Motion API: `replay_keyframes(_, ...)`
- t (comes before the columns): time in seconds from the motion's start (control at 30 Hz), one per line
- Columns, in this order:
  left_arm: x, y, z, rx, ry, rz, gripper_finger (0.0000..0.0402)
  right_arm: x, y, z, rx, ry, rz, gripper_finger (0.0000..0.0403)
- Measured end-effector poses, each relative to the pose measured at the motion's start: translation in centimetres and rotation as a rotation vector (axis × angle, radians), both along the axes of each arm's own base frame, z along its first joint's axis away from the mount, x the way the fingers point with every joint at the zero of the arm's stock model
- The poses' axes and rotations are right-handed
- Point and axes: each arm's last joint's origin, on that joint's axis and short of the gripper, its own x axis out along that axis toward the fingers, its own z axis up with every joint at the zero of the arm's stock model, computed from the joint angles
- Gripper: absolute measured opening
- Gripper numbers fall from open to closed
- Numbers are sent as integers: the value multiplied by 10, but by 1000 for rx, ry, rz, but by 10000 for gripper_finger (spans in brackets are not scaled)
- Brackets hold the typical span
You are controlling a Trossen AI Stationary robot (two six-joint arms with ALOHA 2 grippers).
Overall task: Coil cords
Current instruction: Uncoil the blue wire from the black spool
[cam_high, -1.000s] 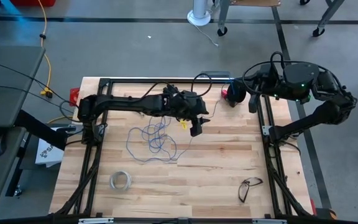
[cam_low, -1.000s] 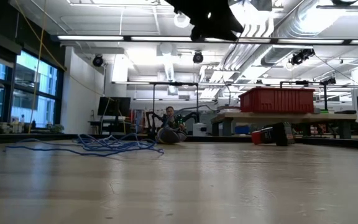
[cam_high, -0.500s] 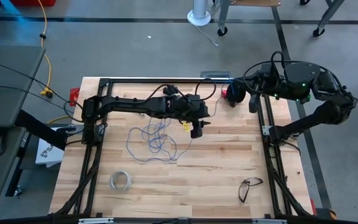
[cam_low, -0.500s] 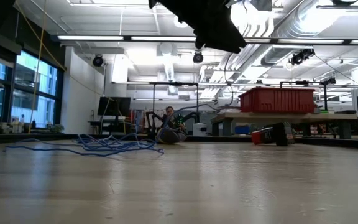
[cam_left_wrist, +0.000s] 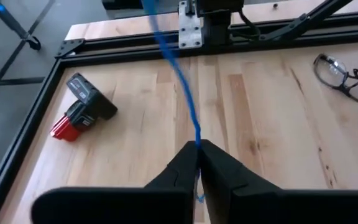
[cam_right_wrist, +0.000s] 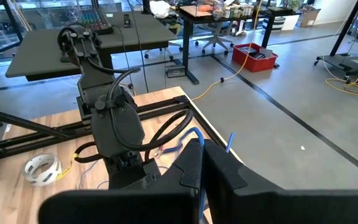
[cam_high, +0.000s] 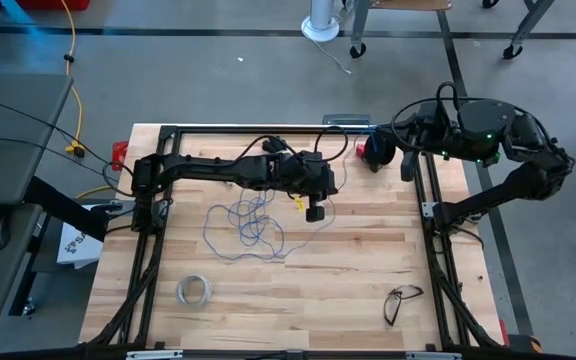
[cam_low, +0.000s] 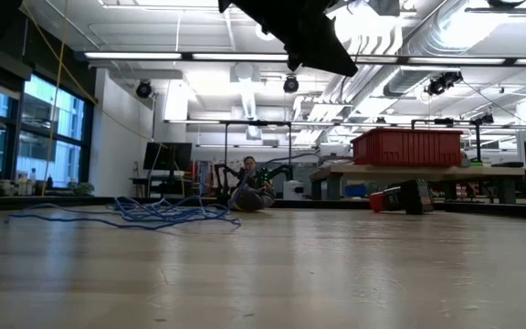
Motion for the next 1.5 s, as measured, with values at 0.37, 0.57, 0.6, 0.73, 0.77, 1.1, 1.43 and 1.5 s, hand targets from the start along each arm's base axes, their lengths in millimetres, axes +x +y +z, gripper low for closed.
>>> replay_keyframes(0.37,-13,-1,-13,-32,198,42,1,-6,0,1,-9,13,-1,0)
replay_keyframes(0.57,-27,-3,-24,-40,339,70,1,-14,-2,6,-29,21,-30,0)
replay_keyframes(0.6,-29,-4,-25,-46,356,73,1,-15,-2,7,-33,16,-43,0)
replay_keyframes(0.73,-31,-5,-39,-59,423,78,0,-23,-4,12,-39,-18,-84,1)
replay_keyframes(0.77,-31,-5,-34,-56,403,77,0,-24,-4,14,-40,-31,-83,1)
replay_keyframes(1.1,-40,-5,-19,-124,387,104,28,-19,-2,7,-10,21,-40,1)
replay_keyframes(1.43,-58,-16,-28,-224,569,101,85,-18,-2,-22,101,266,-122,29)
replay_keyframes(1.5,-62,-21,-39,-224,624,94,97,-14,-2,-40,131,390,-159,56)
